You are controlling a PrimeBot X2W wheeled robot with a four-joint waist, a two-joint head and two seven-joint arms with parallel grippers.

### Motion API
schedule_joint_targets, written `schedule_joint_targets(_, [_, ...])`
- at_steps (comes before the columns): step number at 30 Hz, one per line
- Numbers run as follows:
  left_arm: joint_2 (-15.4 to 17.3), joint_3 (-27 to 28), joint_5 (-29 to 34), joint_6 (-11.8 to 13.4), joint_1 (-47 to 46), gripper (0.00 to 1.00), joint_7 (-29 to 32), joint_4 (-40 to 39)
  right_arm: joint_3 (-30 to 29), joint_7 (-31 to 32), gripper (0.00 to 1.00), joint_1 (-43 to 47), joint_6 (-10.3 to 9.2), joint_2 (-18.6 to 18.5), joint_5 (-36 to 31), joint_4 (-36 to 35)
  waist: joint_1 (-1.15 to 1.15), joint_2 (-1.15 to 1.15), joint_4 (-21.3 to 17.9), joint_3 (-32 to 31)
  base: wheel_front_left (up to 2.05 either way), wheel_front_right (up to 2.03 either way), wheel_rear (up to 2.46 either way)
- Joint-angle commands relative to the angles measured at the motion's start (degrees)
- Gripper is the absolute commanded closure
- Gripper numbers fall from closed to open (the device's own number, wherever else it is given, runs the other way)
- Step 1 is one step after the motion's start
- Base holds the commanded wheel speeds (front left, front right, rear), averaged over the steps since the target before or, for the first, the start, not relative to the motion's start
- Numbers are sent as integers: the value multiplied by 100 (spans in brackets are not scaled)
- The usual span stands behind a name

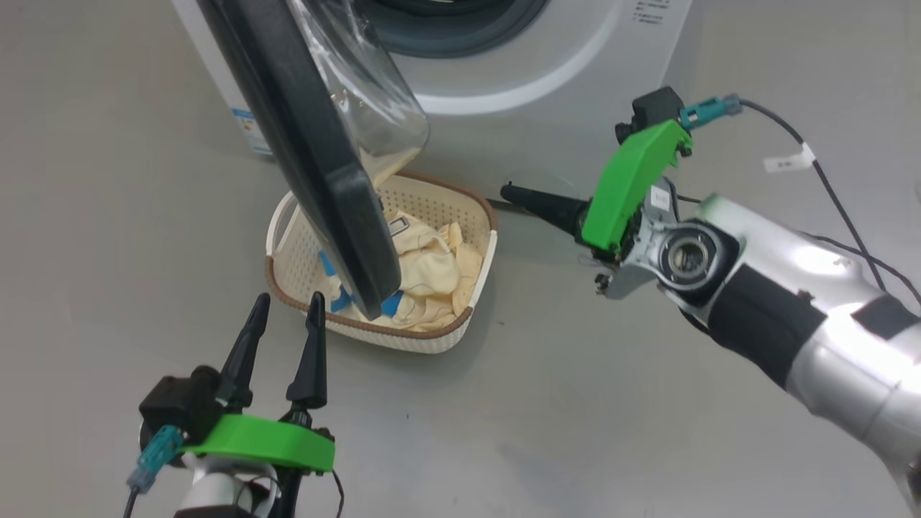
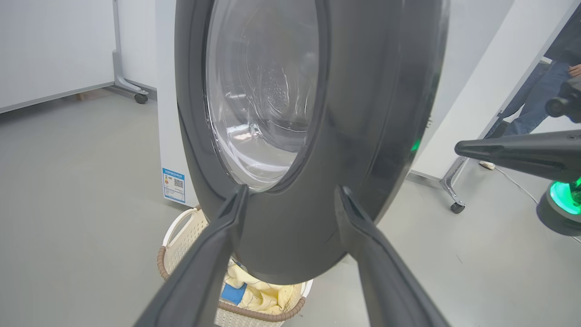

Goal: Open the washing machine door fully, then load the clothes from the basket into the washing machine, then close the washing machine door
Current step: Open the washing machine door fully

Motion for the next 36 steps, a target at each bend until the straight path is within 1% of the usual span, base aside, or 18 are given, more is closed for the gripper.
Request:
schedule_joint_targets(1, [127, 252, 60, -37, -36, 0, -62, -228, -42, -399, 100, 164, 1, -168, -381, -282, 0, 0, -213, -223, 0, 0, 0])
schedule_joint_targets(5, [167, 406, 107, -37, 124, 0, -62, -257, -5, -1601, 100, 683, 1, -632, -1208, -715, 0, 0, -414, -457, 0, 0, 0])
schedule_joint_targets(6, [167, 406, 107, -37, 124, 0, -62, -257, -5, -1601, 100, 683, 1, -632, -1208, -715, 0, 0, -414, -457, 0, 0, 0])
schedule_joint_targets(9, [210, 552, 125, -37, 246, 0, -62, -303, 38, -2360, 100, 1033, 1, -937, -1797, -850, 0, 0, -556, -572, 0, 0, 0])
schedule_joint_targets(11, [237, 654, 139, -37, 315, 0, -62, -339, 50, -2602, 100, 1228, 1, -1096, -2267, -841, 0, 0, -651, -621, 0, 0, 0])
schedule_joint_targets(13, [258, 732, 162, -37, 371, 0, -62, -365, -102, -2693, 100, 1432, 1, -1187, -2723, -795, 0, 0, -737, -671, 0, 0, 0])
schedule_joint_targets(15, [277, 815, 180, -37, 422, 0, -62, -396, -646, -2707, 100, 1671, 1, -1200, -3268, -803, 0, 0, -833, -710, 0, 0, 0])
schedule_joint_targets(20, [273, 992, 235, -37, 564, 0, -62, -479, -2152, -2711, 100, 2696, 1, -1038, -4878, -1048, 0, 0, -1028, -819, 0, 0, 0])
schedule_joint_targets(24, [256, 1106, 264, -37, 657, 0, -62, -535, -3087, -2712, 100, 3507, 1, -782, -5821, -1315, 0, 0, -1165, -883, 0, 0, 0])
schedule_joint_targets(28, [239, 1184, 280, -37, 713, 0, -62, -566, -3734, -2712, 100, 4153, 1, -512, -6495, -1608, 0, 0, -1270, -930, 0, 0, 0])
schedule_joint_targets(32, [230, 1268, 289, -37, 767, 0, -62, -595, -4170, -2704, 100, 4632, 1, -250, -7026, -1823, 0, 0, -1369, -970, 0, 0, 0])
schedule_joint_targets(36, [223, 1339, 305, -37, 828, 0, -62, -615, -4591, -2588, 100, 4990, 1, 41, -7371, -1996, 0, 0, -1449, -1017, 0, 0, 0])
